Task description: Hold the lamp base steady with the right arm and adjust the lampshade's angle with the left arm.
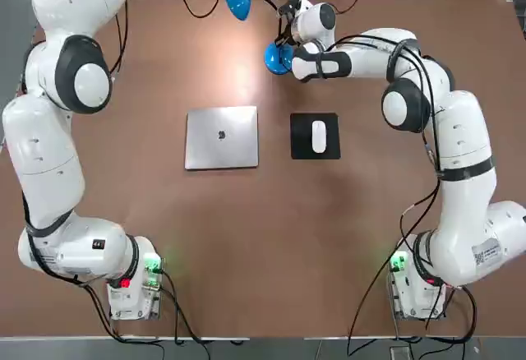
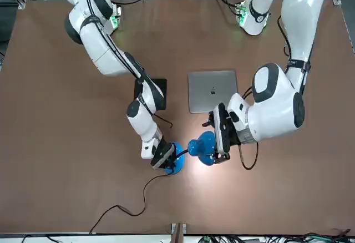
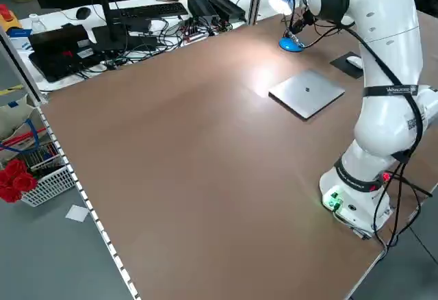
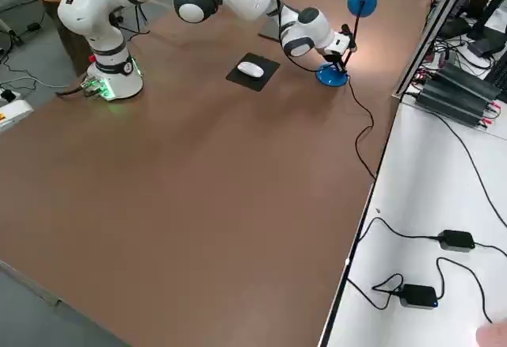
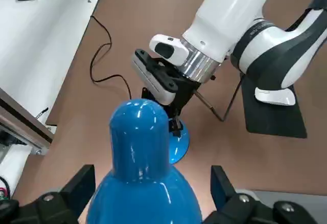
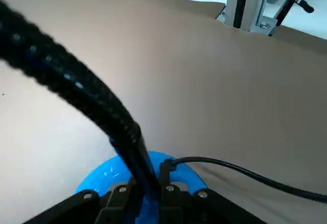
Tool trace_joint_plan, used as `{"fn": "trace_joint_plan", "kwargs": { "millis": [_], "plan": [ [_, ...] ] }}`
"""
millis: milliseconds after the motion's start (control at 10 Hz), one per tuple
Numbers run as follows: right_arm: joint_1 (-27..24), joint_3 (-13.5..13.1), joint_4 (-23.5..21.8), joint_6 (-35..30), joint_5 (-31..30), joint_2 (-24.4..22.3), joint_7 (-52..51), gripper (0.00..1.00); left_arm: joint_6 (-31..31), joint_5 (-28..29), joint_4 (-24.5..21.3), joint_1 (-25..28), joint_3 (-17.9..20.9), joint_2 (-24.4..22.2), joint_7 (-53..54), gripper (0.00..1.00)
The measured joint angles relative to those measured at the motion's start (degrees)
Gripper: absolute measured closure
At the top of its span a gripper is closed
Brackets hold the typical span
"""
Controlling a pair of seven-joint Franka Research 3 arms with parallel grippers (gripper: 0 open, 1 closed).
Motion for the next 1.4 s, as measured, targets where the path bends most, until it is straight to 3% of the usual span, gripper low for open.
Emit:
{"fn": "trace_joint_plan", "kwargs": {
  "millis": [1400],
  "plan": [
    [0.47, -0.67, -0.27, 1.14, 0.00, 0.01, 0.02, 0.85, 6.54, -0.08, 0.10, -2.32, -0.53, 3.78, 1.93, 0.05]
  ]
}}
